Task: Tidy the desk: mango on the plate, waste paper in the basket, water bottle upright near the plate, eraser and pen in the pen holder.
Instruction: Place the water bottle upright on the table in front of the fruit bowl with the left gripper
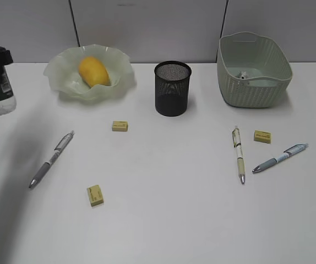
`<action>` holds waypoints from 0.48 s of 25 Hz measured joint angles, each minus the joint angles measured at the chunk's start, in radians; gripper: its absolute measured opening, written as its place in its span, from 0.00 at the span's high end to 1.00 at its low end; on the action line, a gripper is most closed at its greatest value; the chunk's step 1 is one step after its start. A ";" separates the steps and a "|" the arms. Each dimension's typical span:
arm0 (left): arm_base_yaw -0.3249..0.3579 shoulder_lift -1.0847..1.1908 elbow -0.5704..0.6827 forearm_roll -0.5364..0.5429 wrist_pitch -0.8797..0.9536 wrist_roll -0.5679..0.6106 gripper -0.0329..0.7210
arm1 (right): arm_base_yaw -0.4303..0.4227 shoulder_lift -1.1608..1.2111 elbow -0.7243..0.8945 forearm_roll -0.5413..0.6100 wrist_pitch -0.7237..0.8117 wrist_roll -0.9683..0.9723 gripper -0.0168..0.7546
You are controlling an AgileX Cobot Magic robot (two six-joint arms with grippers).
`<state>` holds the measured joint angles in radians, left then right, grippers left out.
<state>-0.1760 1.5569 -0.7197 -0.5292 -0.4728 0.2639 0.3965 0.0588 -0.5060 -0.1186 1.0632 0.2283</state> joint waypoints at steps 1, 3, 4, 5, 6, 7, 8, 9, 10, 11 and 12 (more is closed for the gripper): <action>-0.017 0.035 0.000 0.003 -0.054 -0.009 0.27 | 0.000 0.000 0.000 0.000 0.000 0.000 0.32; -0.049 0.090 0.000 0.040 -0.147 -0.034 0.27 | 0.000 0.000 0.000 0.000 0.000 0.000 0.32; -0.066 0.123 0.000 0.063 -0.204 -0.042 0.27 | 0.000 0.000 0.000 0.000 0.000 0.000 0.32; -0.081 0.157 0.000 0.092 -0.254 -0.048 0.27 | 0.000 0.000 0.000 0.000 0.000 0.000 0.32; -0.091 0.188 0.000 0.112 -0.320 -0.052 0.27 | 0.000 0.000 0.000 0.000 0.000 0.000 0.32; -0.100 0.219 0.000 0.133 -0.374 -0.056 0.27 | 0.000 0.000 0.000 0.000 0.000 0.000 0.32; -0.107 0.257 0.000 0.147 -0.435 -0.068 0.27 | 0.000 0.000 0.000 0.000 0.000 0.000 0.32; -0.109 0.294 0.000 0.161 -0.494 -0.080 0.27 | 0.000 0.000 0.000 0.000 0.000 0.000 0.32; -0.110 0.331 0.000 0.177 -0.539 -0.095 0.27 | 0.000 0.000 0.000 0.000 0.000 0.000 0.32; -0.110 0.361 0.000 0.192 -0.593 -0.106 0.27 | 0.000 0.000 0.000 0.000 0.000 0.000 0.32; -0.110 0.394 0.000 0.205 -0.634 -0.114 0.27 | 0.000 0.000 0.000 0.000 0.000 0.000 0.32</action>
<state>-0.2855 1.9505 -0.7197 -0.3239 -1.1070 0.1504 0.3965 0.0588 -0.5060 -0.1186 1.0632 0.2283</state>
